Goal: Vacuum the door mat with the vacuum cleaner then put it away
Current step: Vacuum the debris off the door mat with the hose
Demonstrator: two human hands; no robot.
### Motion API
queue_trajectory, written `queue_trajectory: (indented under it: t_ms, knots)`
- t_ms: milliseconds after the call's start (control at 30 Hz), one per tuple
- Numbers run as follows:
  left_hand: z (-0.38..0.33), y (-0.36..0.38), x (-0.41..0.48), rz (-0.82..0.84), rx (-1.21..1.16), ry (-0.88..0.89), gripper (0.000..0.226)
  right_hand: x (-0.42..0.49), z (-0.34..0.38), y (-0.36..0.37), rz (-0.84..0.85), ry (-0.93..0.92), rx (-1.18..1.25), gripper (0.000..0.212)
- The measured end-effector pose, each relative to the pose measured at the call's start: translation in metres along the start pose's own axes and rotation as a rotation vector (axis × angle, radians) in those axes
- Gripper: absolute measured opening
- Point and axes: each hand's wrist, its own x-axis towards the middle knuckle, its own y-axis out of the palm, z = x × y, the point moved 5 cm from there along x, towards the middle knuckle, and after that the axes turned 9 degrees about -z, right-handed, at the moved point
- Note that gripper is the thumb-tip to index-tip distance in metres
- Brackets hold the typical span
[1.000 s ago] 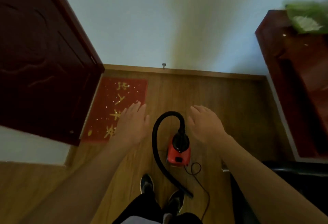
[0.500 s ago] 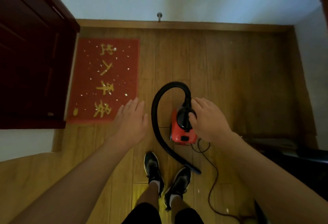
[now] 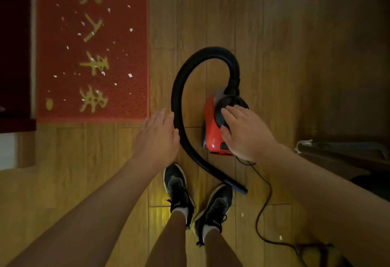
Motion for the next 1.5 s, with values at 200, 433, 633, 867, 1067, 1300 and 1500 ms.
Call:
queue_trajectory:
  t_ms: [200, 433, 633, 867, 1067, 1300, 1500]
  knots:
    - [0.035, 0.056, 0.015, -0.027, -0.008, -0.057, 0.056, 0.027, -0.002, 0.067, 0.082, -0.05, -0.088, 0.057]
    - [0.066, 0.111, 0.019, -0.022, -0.046, -0.16, 0.058, 0.058, 0.008, 0.115, 0.159, -0.176, -0.168, 0.06]
    - [0.088, 0.141, 0.019, -0.016, -0.066, -0.233, 0.059, 0.085, 0.039, 0.142, 0.158, -0.338, -0.184, 0.056]
    - [0.116, 0.157, 0.014, -0.033, -0.09, -0.275, 0.058, 0.111, 0.072, 0.163, 0.144, -0.562, -0.213, 0.056]
    - [0.129, 0.159, 0.01, -0.047, -0.138, -0.297, 0.059, 0.129, 0.086, 0.177, 0.181, -0.777, -0.302, 0.056]
    - [0.135, 0.166, 0.003, -0.032, -0.149, -0.308, 0.061, 0.159, 0.093, 0.179, 0.137, -0.861, -0.325, 0.056]
    - [0.136, 0.169, 0.003, -0.035, -0.175, -0.315, 0.06, 0.168, 0.088, 0.183, 0.232, -0.843, -0.568, 0.068]
